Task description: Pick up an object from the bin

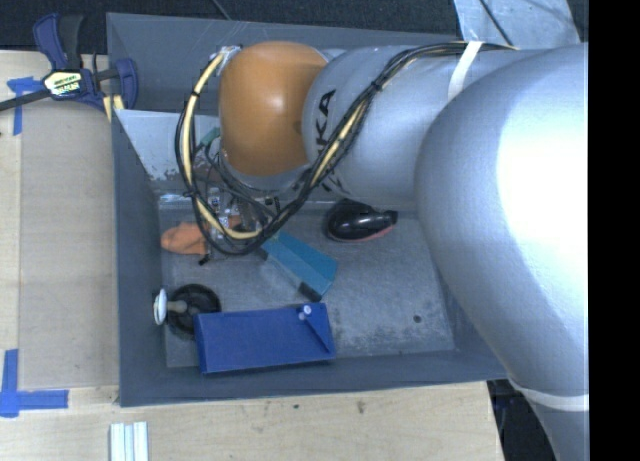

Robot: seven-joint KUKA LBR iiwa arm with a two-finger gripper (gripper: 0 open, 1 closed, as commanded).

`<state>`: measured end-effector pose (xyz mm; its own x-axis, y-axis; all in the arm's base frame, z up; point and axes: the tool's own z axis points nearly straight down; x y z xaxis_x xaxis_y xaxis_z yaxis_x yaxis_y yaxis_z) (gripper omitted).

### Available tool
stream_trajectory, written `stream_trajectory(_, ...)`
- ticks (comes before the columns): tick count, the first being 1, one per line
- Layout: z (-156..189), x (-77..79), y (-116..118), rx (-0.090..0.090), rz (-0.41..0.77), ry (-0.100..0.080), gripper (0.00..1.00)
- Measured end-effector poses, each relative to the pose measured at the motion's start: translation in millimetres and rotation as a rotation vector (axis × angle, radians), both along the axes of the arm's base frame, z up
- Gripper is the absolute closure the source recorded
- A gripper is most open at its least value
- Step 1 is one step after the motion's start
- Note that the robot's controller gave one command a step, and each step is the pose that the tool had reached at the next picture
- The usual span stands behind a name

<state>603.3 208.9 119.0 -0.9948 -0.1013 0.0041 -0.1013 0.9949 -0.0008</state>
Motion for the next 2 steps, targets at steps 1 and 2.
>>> stream_trajectory(1, 70, 4.0, 3, 0.001, 0.02, -0.005, 1.0)
stream_trajectory(2, 108, 8.2, 19, 0.004, 0.003, -0.012, 1.0)
